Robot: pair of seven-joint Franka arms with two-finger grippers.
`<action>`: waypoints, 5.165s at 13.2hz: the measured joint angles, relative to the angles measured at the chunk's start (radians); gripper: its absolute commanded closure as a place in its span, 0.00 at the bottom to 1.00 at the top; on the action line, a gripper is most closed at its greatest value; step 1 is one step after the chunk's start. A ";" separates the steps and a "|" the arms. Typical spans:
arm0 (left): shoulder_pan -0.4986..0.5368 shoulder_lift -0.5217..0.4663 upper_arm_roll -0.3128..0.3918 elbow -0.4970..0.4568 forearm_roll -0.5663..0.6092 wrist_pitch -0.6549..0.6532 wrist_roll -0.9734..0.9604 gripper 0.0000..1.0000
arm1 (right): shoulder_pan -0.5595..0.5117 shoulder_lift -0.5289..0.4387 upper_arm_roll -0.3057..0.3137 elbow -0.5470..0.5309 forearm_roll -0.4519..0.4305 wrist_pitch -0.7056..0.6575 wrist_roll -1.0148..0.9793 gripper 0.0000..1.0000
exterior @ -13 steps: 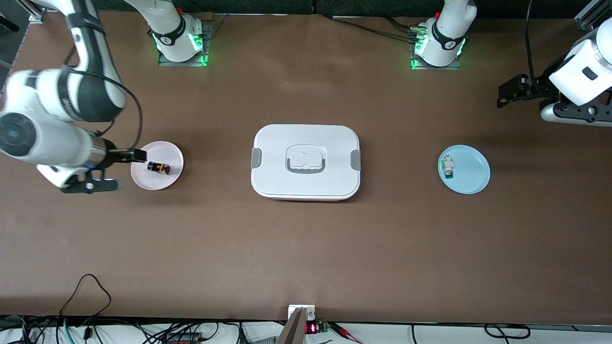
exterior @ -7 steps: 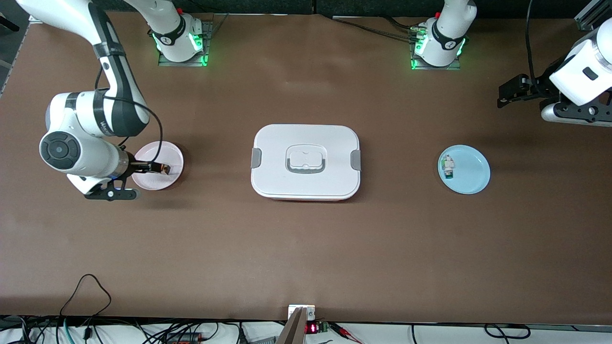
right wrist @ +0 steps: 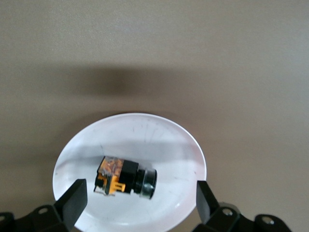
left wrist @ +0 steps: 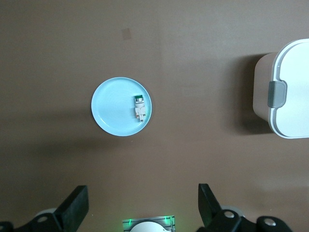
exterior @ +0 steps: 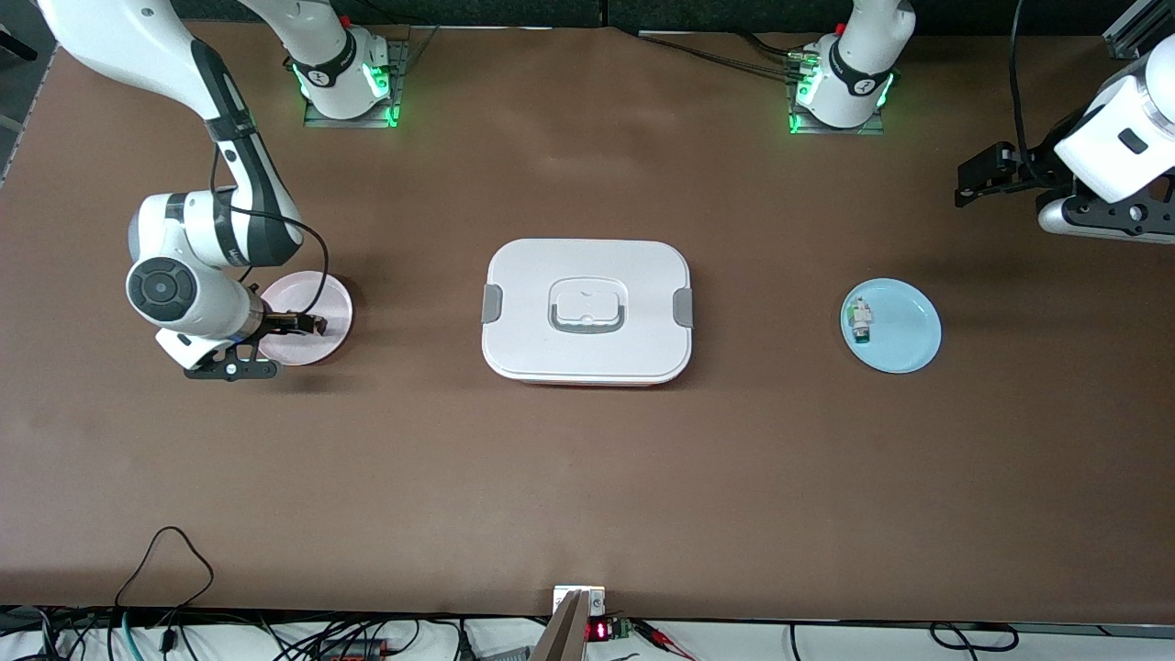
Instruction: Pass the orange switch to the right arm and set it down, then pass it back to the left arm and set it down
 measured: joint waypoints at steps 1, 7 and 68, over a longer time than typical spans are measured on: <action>0.000 0.000 0.000 0.000 0.000 0.000 0.001 0.00 | 0.000 0.008 0.000 -0.011 0.000 0.033 0.001 0.00; 0.000 0.000 0.000 0.000 0.000 0.000 0.003 0.00 | 0.000 0.041 0.001 -0.053 0.000 0.156 0.050 0.00; 0.001 0.005 -0.001 -0.003 -0.015 -0.001 0.003 0.00 | 0.047 -0.111 0.318 0.514 0.787 -0.291 -1.151 0.76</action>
